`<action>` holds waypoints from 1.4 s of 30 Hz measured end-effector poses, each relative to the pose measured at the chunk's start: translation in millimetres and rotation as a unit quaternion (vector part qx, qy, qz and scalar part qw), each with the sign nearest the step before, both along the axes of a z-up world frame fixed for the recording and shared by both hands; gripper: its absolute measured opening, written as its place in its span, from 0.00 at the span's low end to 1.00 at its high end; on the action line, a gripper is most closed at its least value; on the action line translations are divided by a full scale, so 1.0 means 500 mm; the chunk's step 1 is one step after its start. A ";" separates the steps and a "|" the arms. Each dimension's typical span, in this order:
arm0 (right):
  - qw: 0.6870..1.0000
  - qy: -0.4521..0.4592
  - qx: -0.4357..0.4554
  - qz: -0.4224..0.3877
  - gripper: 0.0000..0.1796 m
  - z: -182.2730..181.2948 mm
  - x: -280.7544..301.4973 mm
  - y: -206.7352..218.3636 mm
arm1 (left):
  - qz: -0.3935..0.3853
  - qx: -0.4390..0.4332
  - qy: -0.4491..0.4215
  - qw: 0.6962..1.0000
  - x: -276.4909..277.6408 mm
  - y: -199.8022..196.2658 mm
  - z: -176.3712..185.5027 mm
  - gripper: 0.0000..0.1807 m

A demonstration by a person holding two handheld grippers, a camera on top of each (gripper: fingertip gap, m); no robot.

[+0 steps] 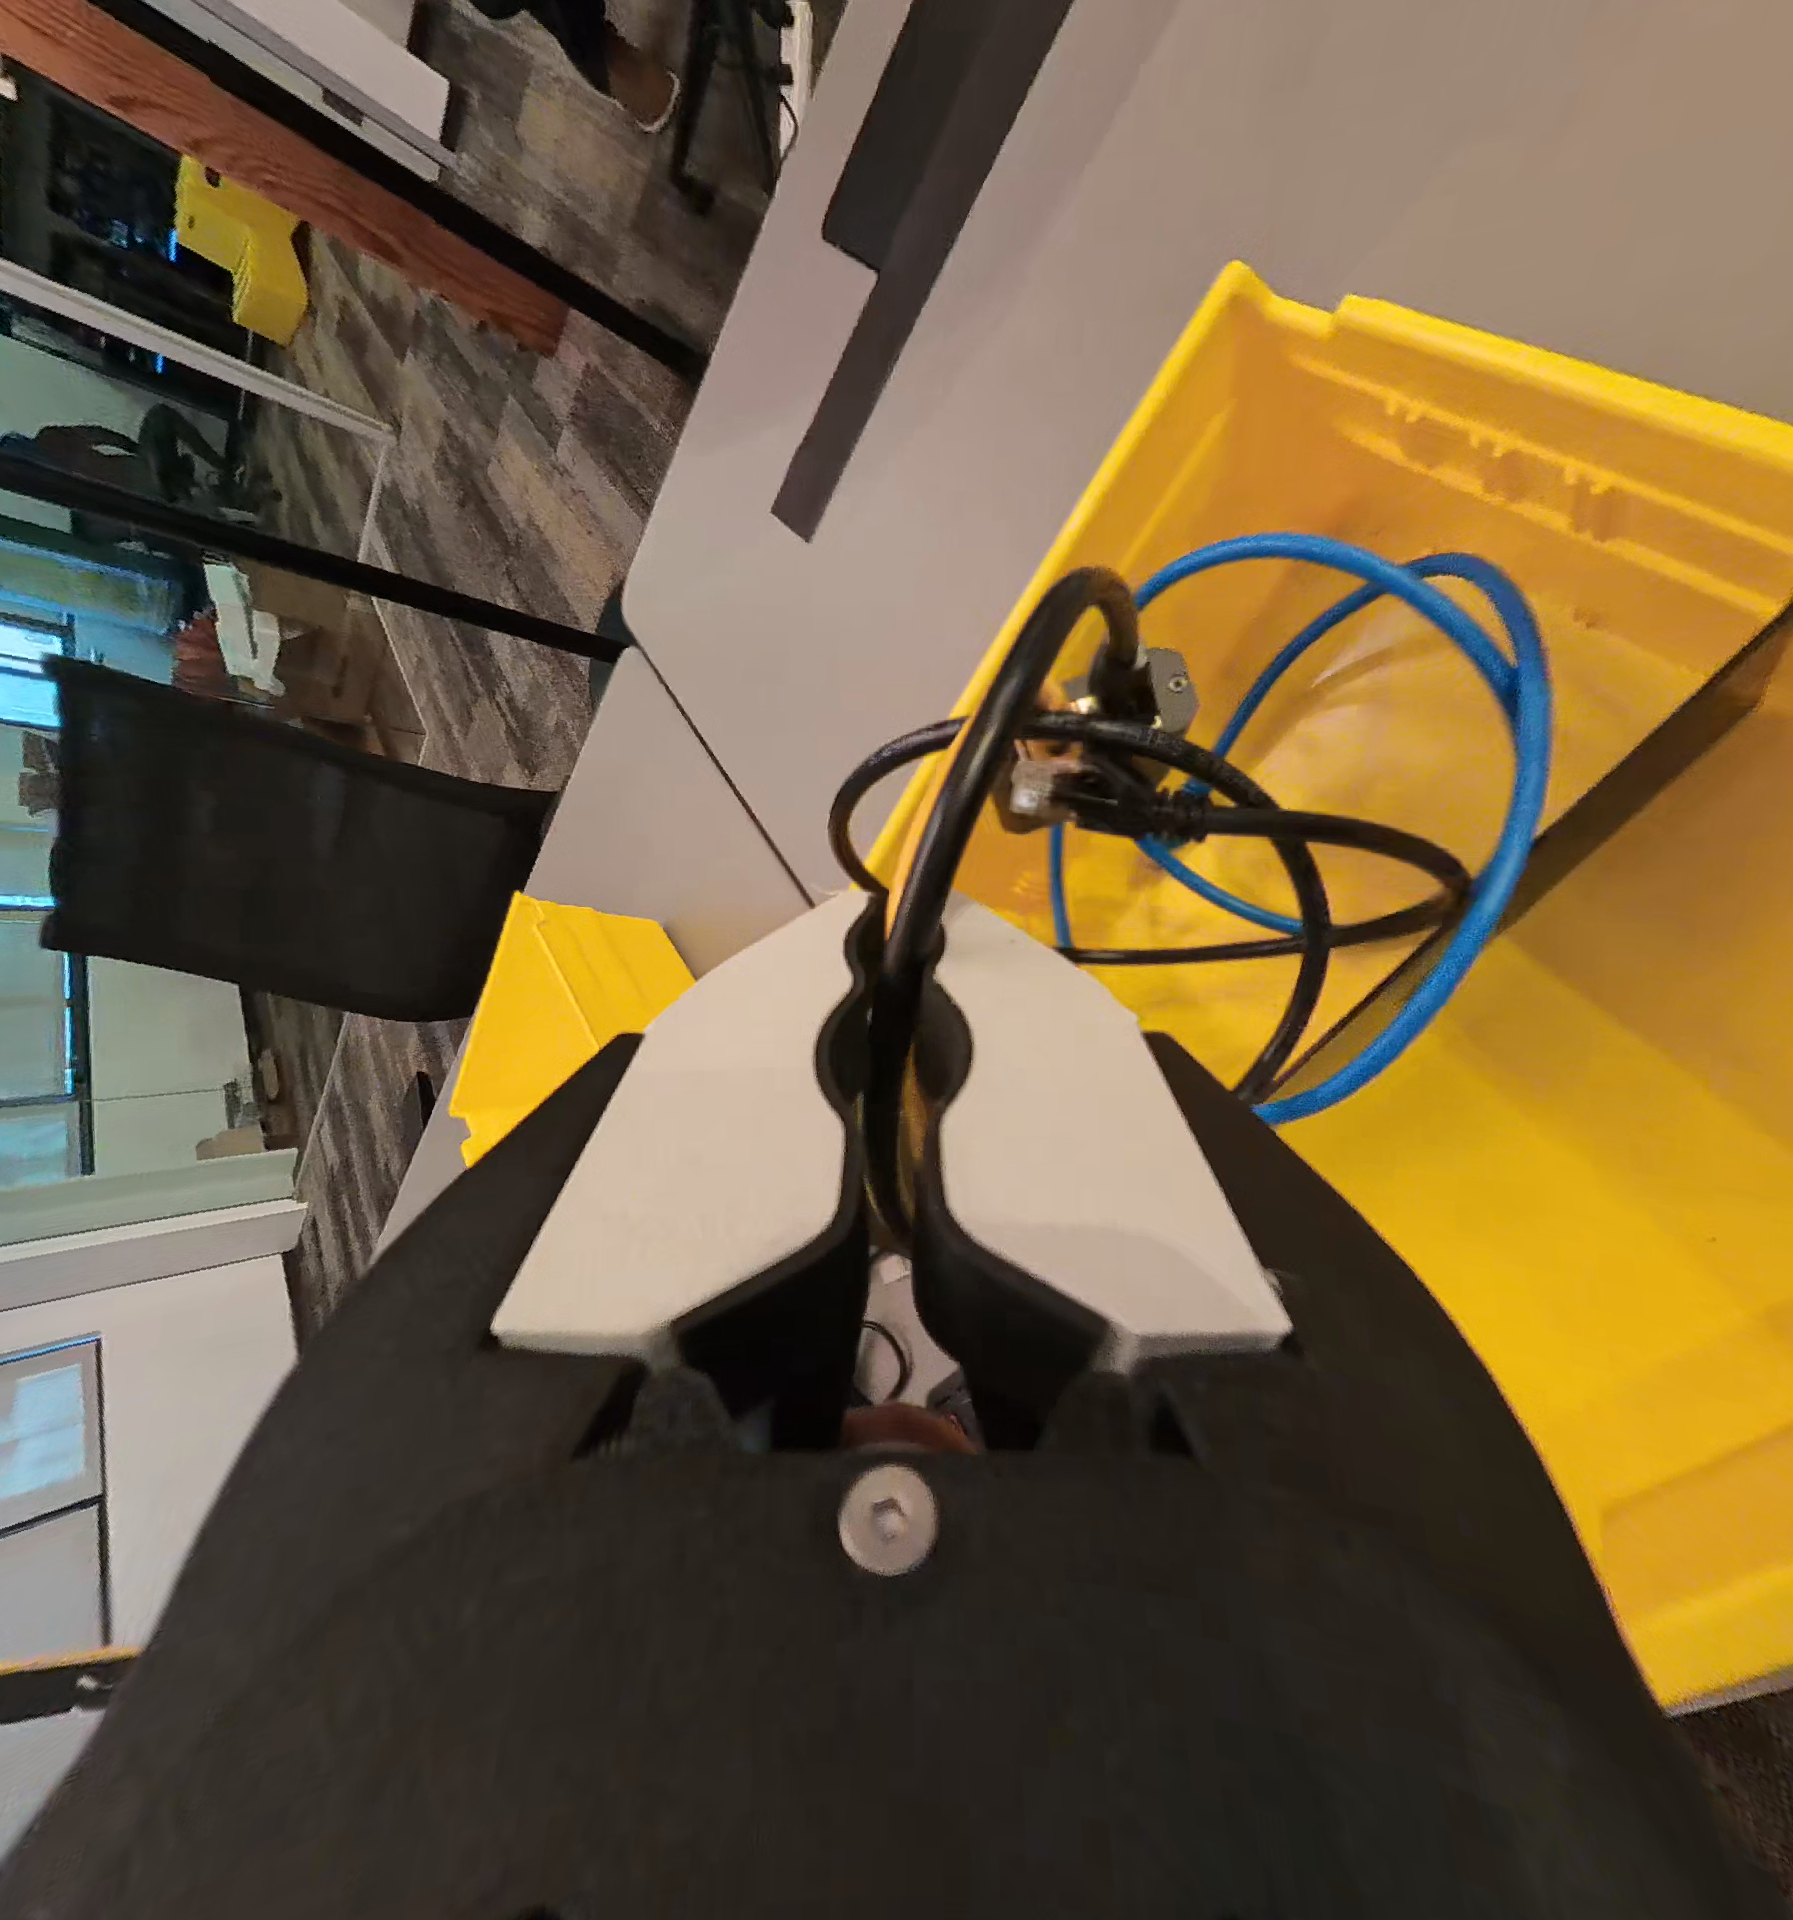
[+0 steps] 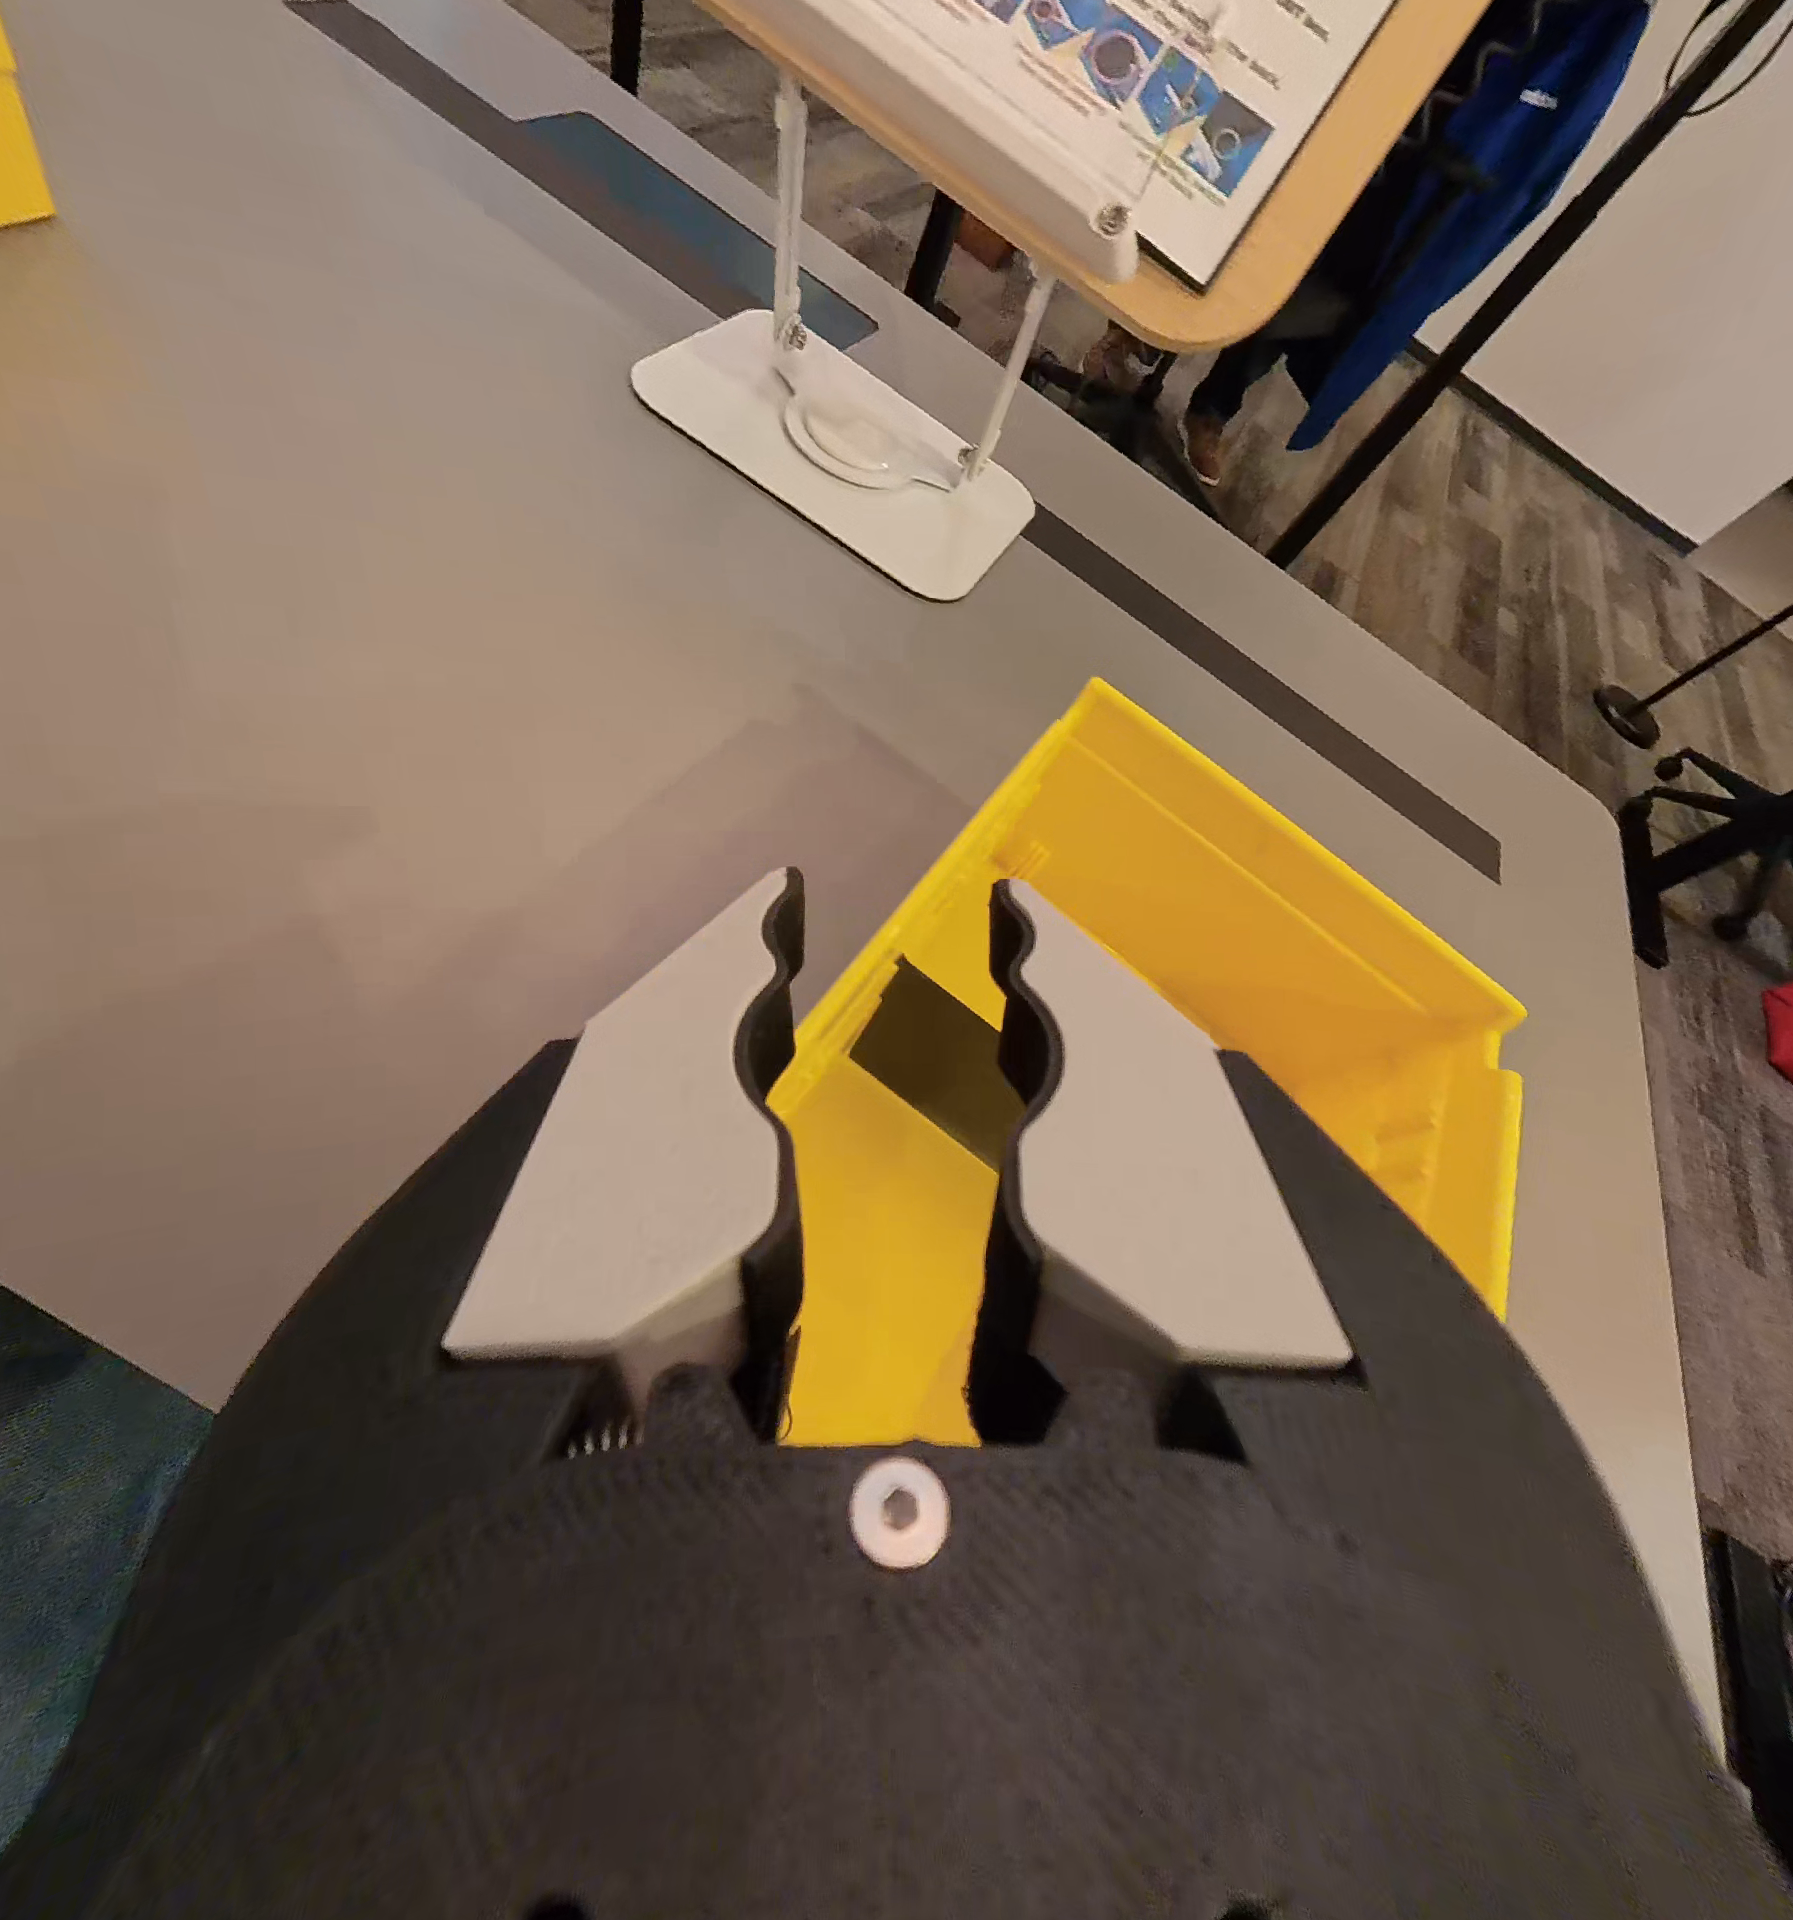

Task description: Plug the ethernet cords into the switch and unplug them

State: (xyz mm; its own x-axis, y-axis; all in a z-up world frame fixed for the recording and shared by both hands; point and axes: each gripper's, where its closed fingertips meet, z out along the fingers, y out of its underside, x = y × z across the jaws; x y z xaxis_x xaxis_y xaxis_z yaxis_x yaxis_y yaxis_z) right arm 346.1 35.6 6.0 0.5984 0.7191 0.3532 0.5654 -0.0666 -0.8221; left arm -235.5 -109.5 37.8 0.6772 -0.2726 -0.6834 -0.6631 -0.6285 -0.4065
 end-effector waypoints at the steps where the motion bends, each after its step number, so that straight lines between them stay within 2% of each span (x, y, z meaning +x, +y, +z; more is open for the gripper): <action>1: 1.000 -0.001 0.000 0.006 0.19 0.001 -0.008 -0.002 | -0.001 0.004 -0.006 1.000 -0.004 0.001 0.006 0.01; 9: 0.997 0.022 -0.023 0.066 0.19 0.009 -0.085 -0.031 | 0.004 0.029 -0.064 0.998 -0.023 0.014 0.051 0.01; 13: 0.994 0.036 -0.039 0.101 0.19 0.010 -0.128 -0.048 | 0.014 0.021 -0.106 0.994 -0.031 0.016 0.050 0.01; 17: 0.991 0.034 -0.044 0.120 0.19 0.005 -0.156 -0.059 | 0.047 0.009 -0.125 0.991 -0.057 -0.003 0.029 0.01; 20: 0.989 0.032 -0.050 0.132 0.19 -0.002 -0.173 -0.068 | 0.068 0.024 -0.154 0.985 -0.069 -0.023 0.036 0.01; 24: 0.987 0.031 -0.059 0.146 0.18 -0.012 -0.192 -0.076 | 0.085 0.040 -0.152 0.984 -0.087 -0.044 0.058 0.01; 37: 0.983 0.036 -0.082 0.163 0.21 -0.028 -0.216 -0.089 | 0.101 0.121 -0.099 0.982 -0.103 -0.055 0.228 0.01; 42: 0.981 0.042 -0.092 0.166 0.21 -0.033 -0.215 -0.091 | 0.090 0.153 -0.073 0.981 -0.089 -0.047 0.318 0.01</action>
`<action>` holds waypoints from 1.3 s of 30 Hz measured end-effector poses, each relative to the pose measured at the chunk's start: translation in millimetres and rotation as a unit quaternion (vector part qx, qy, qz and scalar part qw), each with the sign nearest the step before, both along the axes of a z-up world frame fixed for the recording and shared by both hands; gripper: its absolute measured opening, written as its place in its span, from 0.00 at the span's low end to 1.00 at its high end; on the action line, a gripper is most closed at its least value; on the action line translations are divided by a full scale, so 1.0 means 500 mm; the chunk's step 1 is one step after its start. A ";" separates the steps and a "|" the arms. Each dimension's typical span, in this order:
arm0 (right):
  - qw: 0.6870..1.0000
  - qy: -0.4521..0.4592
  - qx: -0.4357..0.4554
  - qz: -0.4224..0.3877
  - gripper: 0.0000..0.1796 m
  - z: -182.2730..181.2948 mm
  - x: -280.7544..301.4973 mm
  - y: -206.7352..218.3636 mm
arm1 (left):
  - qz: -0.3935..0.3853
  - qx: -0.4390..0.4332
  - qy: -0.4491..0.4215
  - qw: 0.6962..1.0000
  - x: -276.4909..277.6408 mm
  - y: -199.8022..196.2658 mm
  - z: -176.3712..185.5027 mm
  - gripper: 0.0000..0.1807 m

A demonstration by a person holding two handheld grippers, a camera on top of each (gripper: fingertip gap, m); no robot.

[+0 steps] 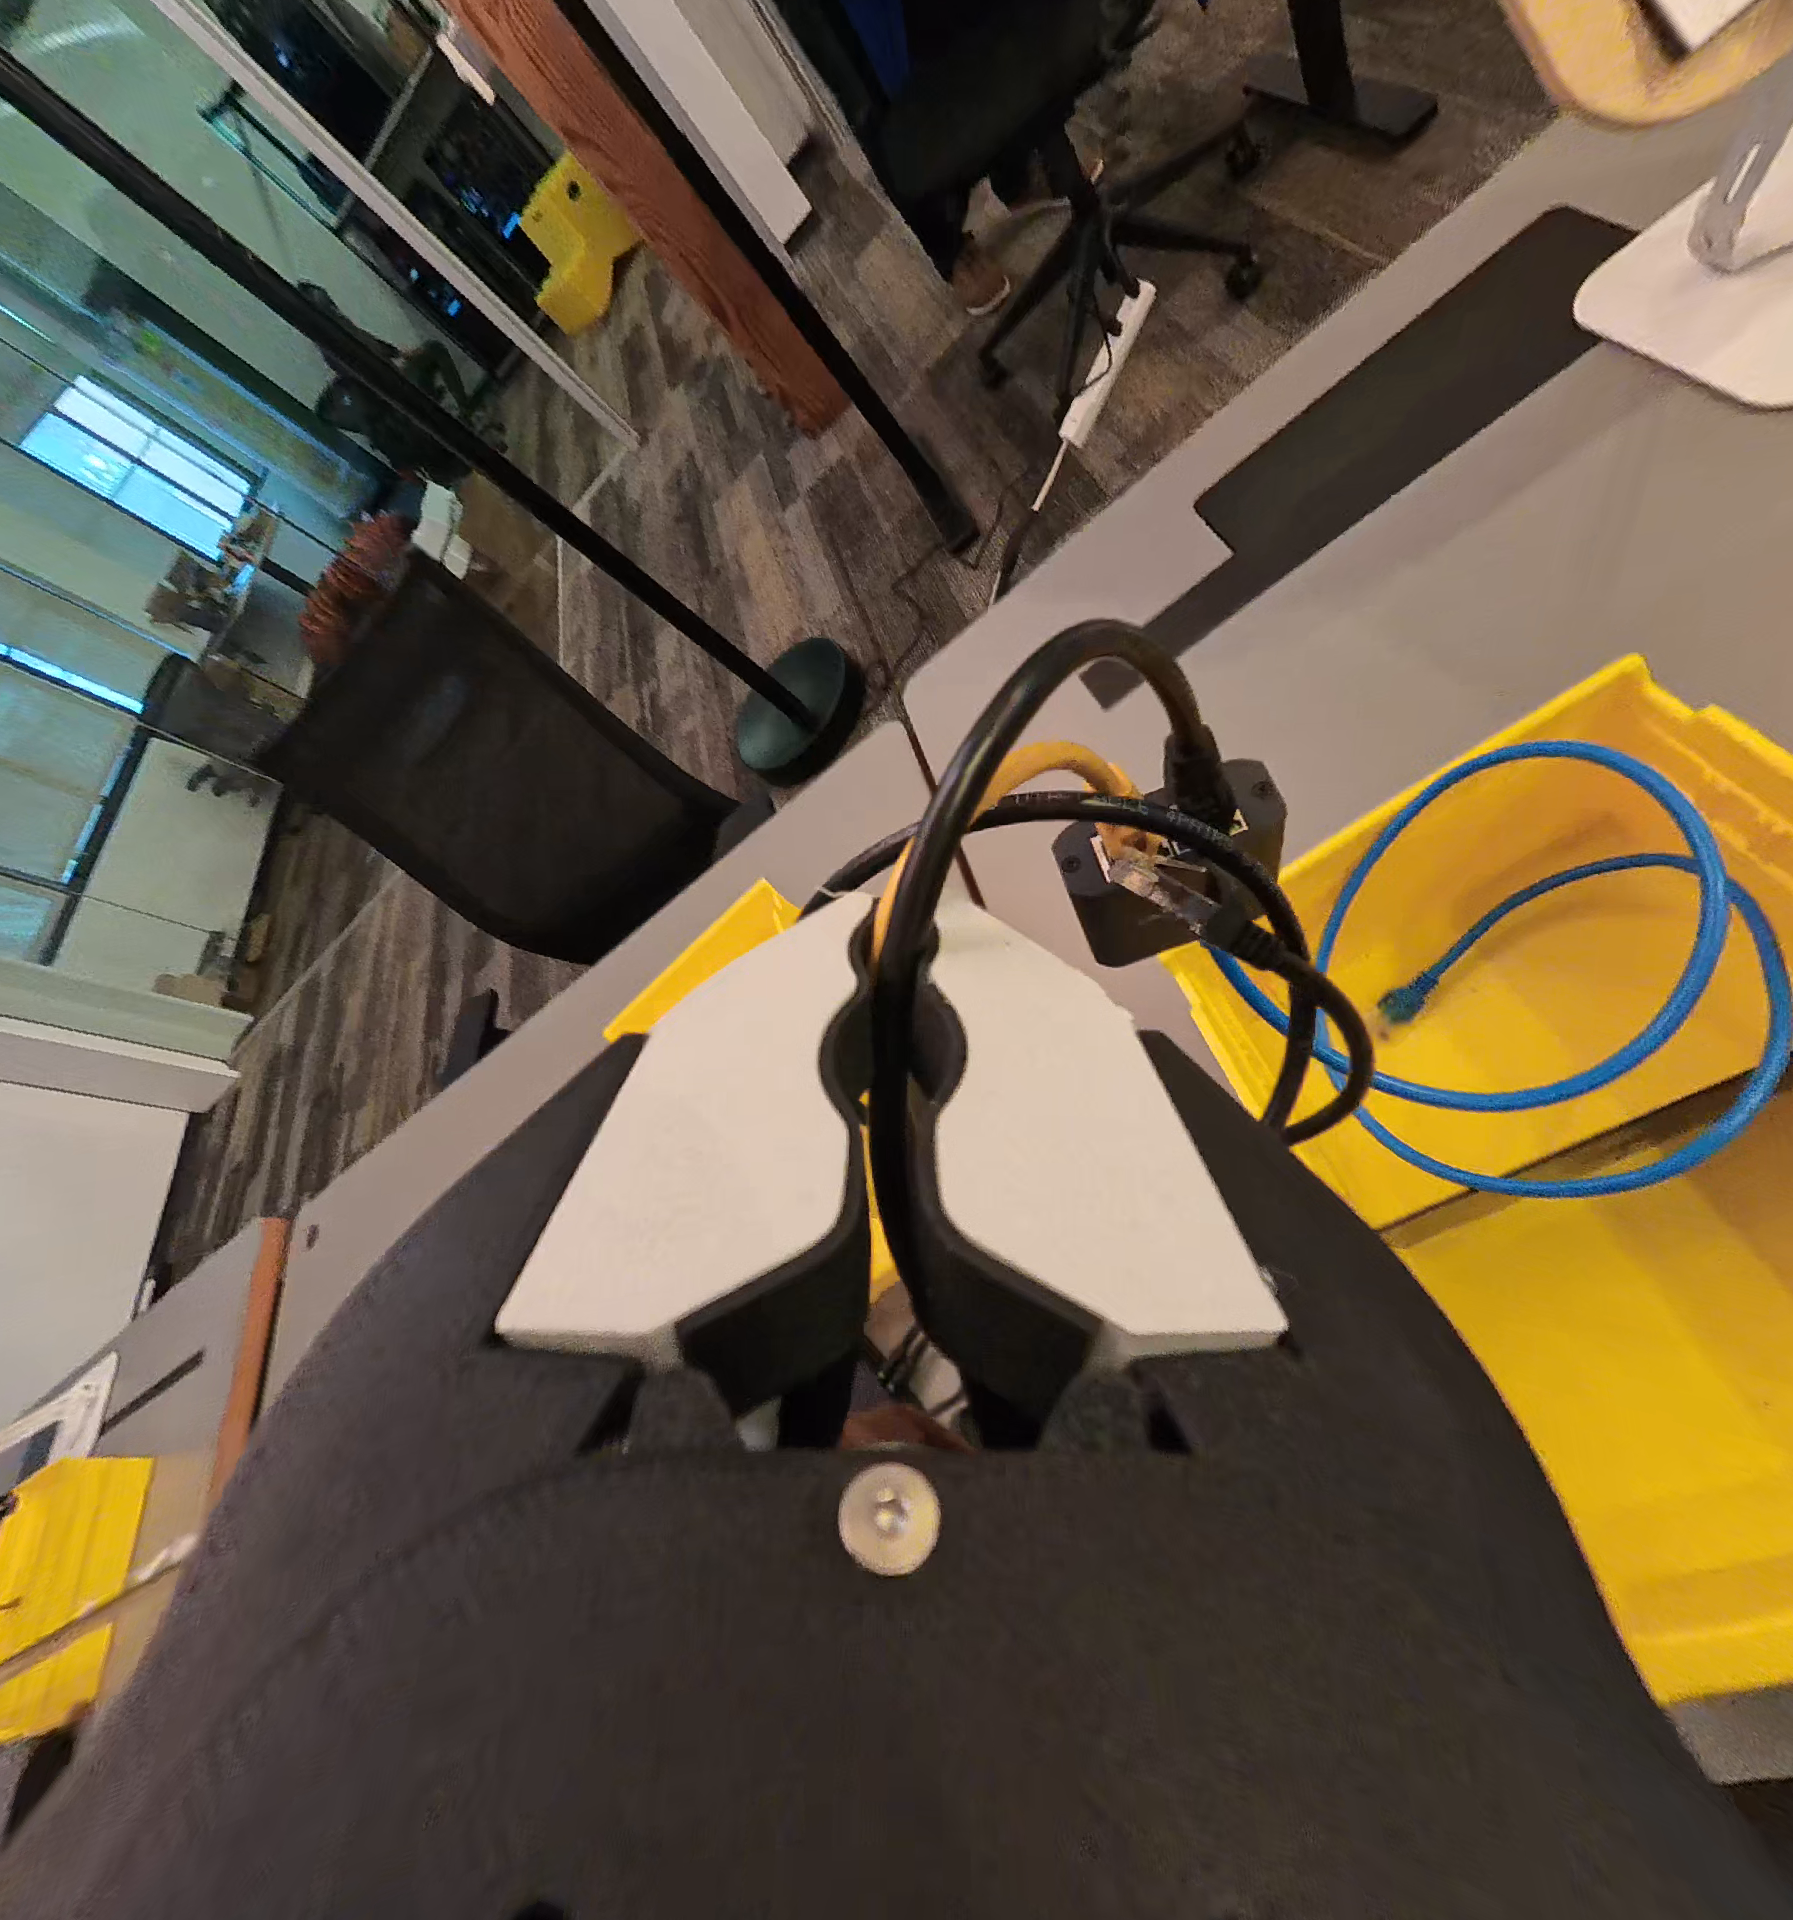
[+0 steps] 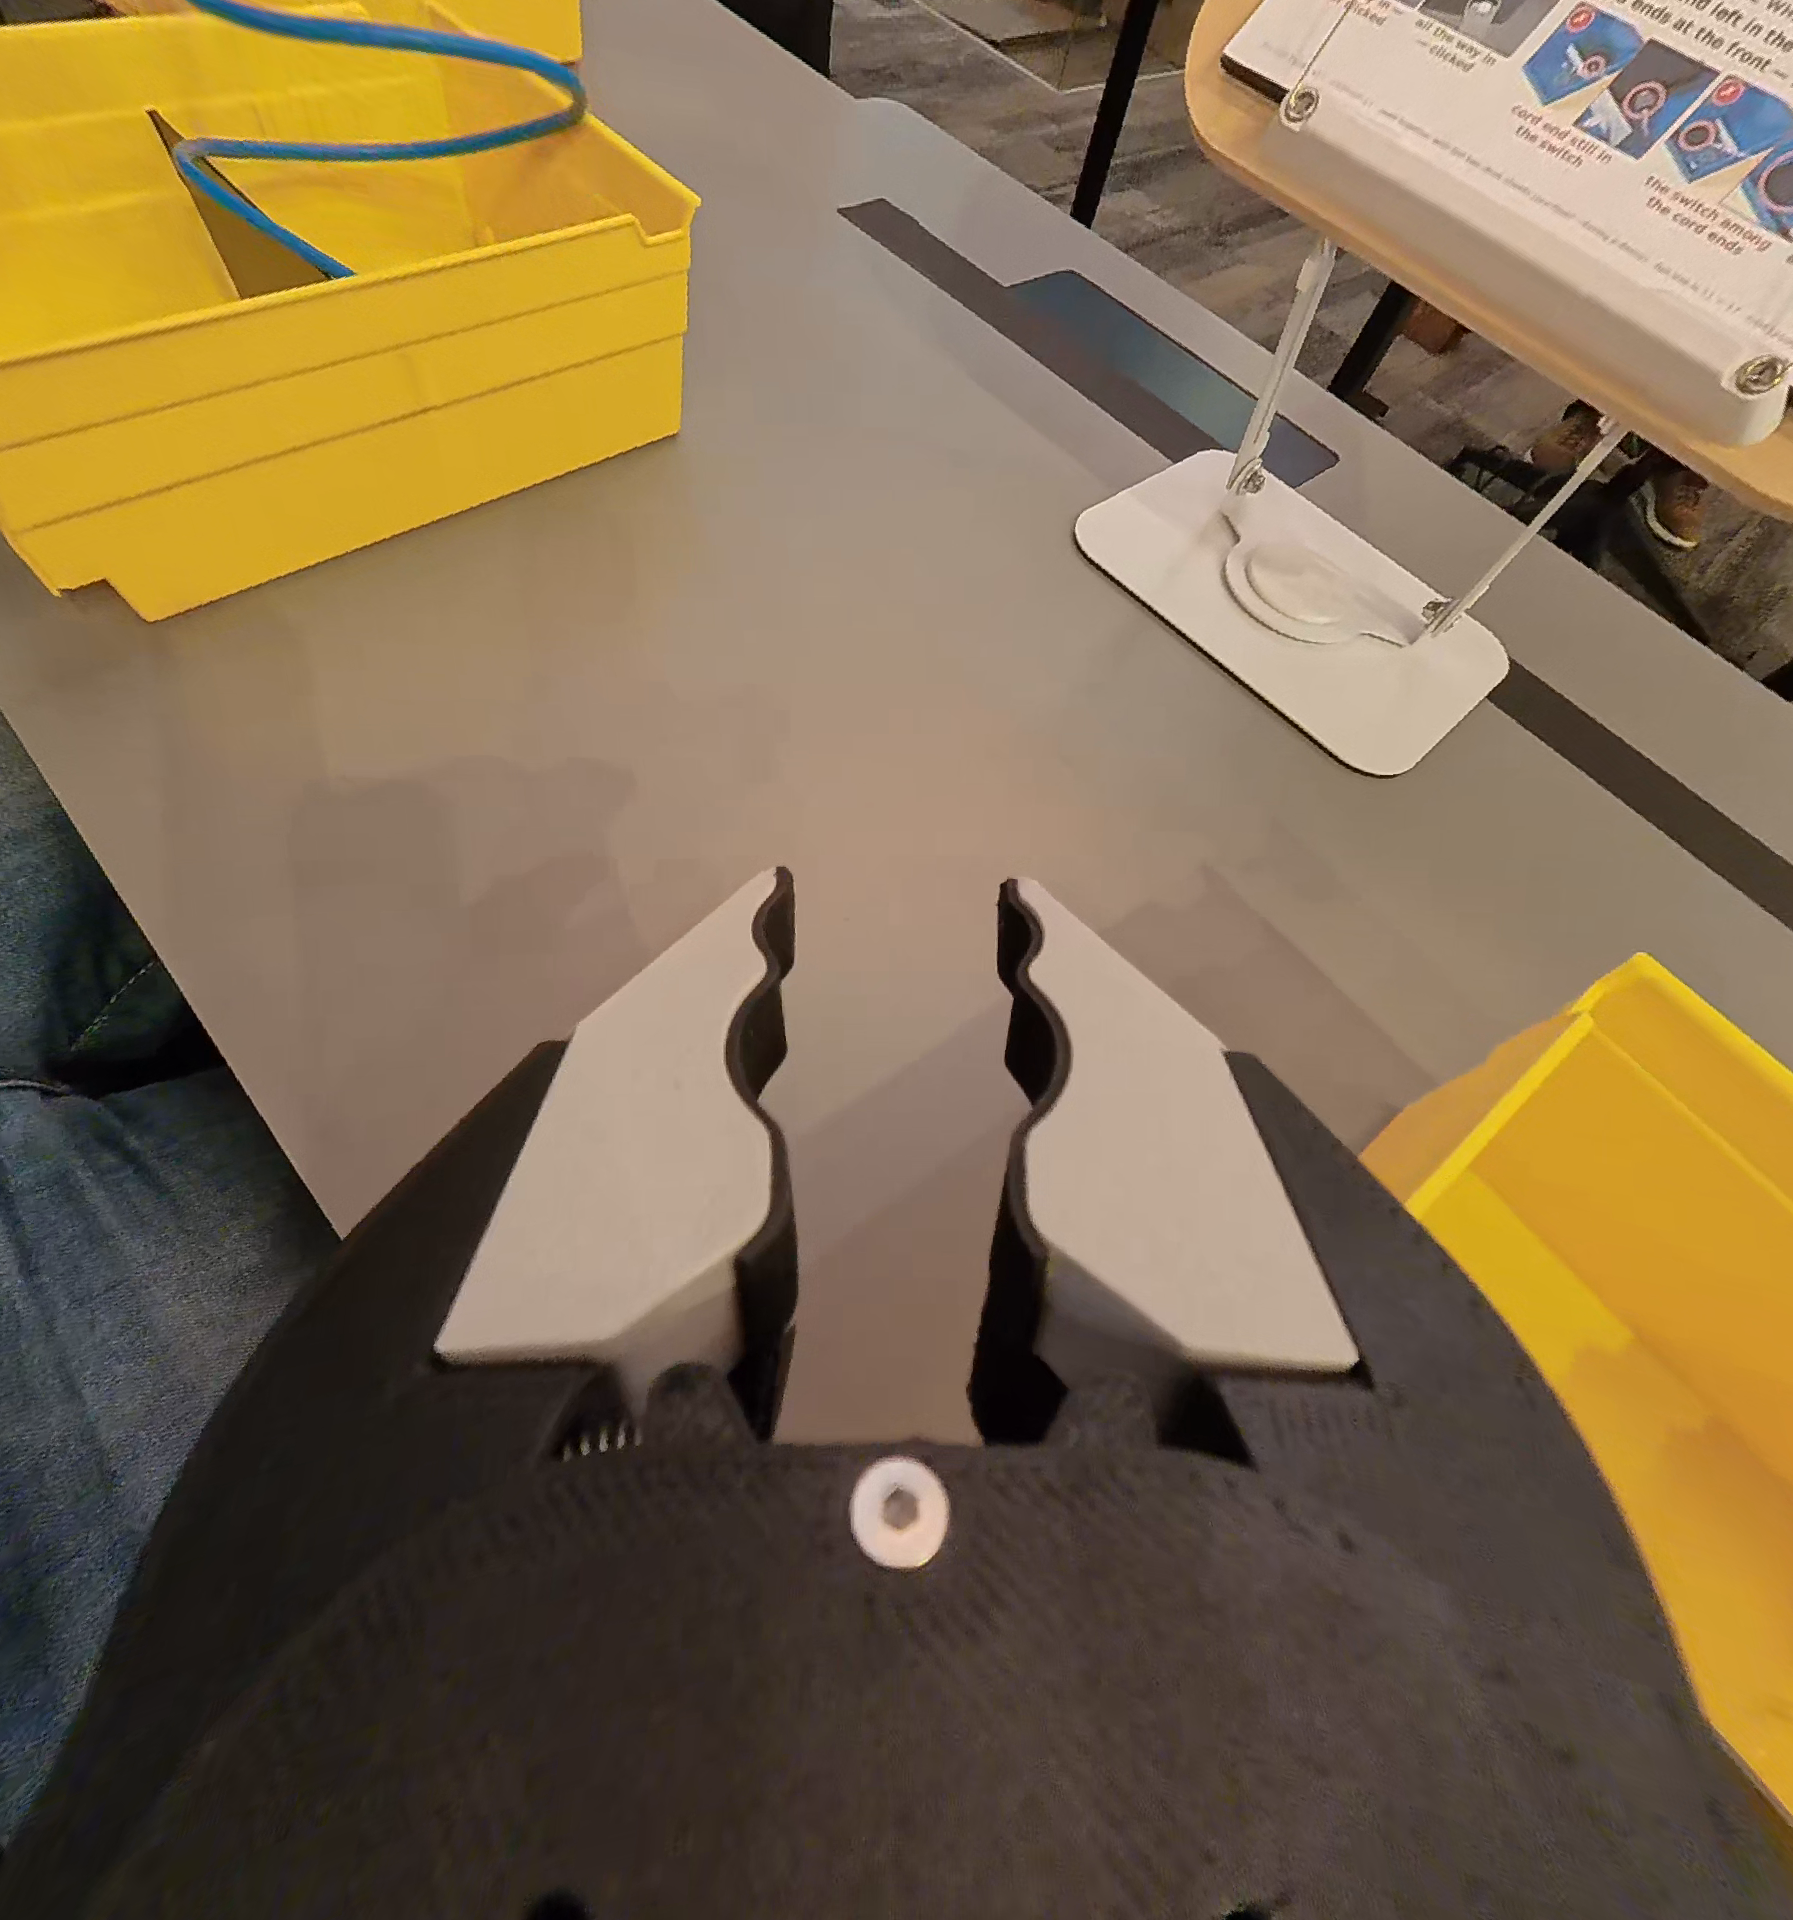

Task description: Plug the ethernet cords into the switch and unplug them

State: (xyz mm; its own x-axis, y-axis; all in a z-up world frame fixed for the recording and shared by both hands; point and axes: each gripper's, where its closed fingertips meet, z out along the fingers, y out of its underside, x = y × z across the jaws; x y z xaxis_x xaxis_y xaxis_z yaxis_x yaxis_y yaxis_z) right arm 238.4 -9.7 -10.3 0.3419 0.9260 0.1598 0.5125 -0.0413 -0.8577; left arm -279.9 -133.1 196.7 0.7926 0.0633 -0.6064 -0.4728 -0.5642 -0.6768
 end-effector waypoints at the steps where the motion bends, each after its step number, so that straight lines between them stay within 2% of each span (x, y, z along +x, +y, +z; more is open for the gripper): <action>1: 1.000 0.002 -0.002 0.002 0.21 0.000 -0.001 -0.001 | -0.005 0.002 0.007 1.000 0.008 0.004 0.019 0.01; 10: 1.000 0.027 -0.007 0.013 0.25 0.020 -0.015 -0.007 | -0.018 0.050 0.067 0.996 0.079 0.057 0.211 0.01; 18: 0.999 0.034 -0.009 0.014 0.25 0.020 -0.004 -0.011 | -0.026 0.095 0.094 0.991 0.129 0.081 0.329 0.01; 22: 0.999 0.039 -0.013 0.009 0.25 0.018 0.008 -0.010 | -0.028 0.145 0.096 0.984 0.156 0.082 0.396 0.01; 27: 0.999 0.052 -0.016 0.006 0.25 0.027 0.015 -0.012 | -0.074 0.178 0.121 0.974 0.246 0.098 0.477 0.01; 29: 0.998 0.057 -0.010 0.003 0.26 0.039 0.018 -0.011 | -0.106 0.158 0.130 0.973 0.299 0.123 0.474 0.01; 32: 0.998 0.069 -0.002 0.002 0.26 0.063 0.022 -0.012 | -0.156 0.114 0.144 0.971 0.387 0.176 0.425 0.01; 35: 0.997 0.080 0.015 -0.005 0.26 0.096 0.027 -0.006 | -0.199 0.079 0.145 0.966 0.472 0.232 0.347 0.00; 39: 0.988 0.142 0.058 -0.010 0.25 0.203 0.025 0.007 | -0.255 0.021 0.140 0.957 0.573 0.296 0.220 0.01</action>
